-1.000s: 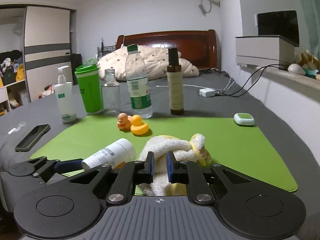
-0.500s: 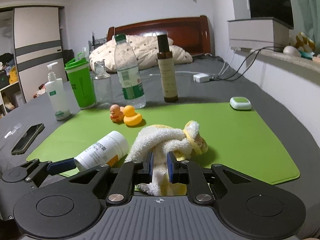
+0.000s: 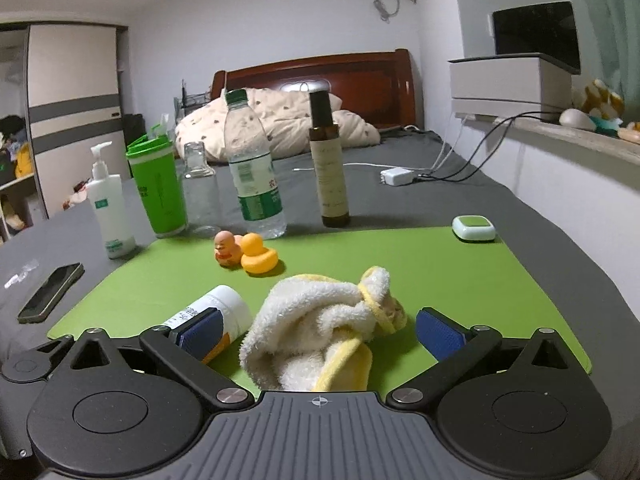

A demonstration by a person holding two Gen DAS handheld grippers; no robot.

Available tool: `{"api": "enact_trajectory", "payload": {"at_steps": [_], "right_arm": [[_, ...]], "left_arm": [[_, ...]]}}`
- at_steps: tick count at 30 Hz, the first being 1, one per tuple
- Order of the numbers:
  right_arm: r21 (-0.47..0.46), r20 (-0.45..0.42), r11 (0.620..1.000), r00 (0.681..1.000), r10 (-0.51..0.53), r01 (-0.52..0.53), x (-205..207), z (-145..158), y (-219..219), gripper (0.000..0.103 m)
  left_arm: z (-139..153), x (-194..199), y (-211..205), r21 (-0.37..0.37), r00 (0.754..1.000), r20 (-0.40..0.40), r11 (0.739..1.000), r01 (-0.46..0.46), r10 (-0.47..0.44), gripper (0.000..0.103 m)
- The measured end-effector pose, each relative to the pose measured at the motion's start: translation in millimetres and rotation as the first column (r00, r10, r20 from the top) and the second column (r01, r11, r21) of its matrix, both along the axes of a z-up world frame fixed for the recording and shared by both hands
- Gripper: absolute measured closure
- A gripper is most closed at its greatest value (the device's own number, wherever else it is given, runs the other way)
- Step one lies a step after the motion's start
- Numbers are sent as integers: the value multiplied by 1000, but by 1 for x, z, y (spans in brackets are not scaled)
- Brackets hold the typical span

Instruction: Clean container

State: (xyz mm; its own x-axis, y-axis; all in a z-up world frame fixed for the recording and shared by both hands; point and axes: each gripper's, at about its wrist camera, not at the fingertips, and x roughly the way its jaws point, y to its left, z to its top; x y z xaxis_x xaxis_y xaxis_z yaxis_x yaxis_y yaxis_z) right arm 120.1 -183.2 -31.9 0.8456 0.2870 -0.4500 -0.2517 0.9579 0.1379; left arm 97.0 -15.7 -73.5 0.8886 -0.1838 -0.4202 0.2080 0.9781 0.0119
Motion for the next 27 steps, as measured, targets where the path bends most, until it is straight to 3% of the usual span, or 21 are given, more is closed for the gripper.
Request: {"api": "enact_trajectory", "payload": {"at_steps": [13, 21, 25, 27], "right_arm": [[-77, -50, 991, 993, 107, -111, 41, -2, -5, 1], [-5, -119, 987, 980, 161, -162, 69, -4, -19, 1], [0, -142, 986, 976, 168, -170, 73, -7, -22, 18], [3, -153, 985, 973, 172, -173, 75, -9, -24, 21]], "left_arm": [[-5, 1, -6, 3, 1000, 3, 1000, -8, 8, 15], [-5, 3, -2, 4, 1000, -4, 1000, -12, 12, 15], [-5, 3, -1, 6, 1000, -7, 1000, -8, 8, 15], [-6, 3, 0, 5, 1000, -9, 1000, -8, 8, 15]]}}
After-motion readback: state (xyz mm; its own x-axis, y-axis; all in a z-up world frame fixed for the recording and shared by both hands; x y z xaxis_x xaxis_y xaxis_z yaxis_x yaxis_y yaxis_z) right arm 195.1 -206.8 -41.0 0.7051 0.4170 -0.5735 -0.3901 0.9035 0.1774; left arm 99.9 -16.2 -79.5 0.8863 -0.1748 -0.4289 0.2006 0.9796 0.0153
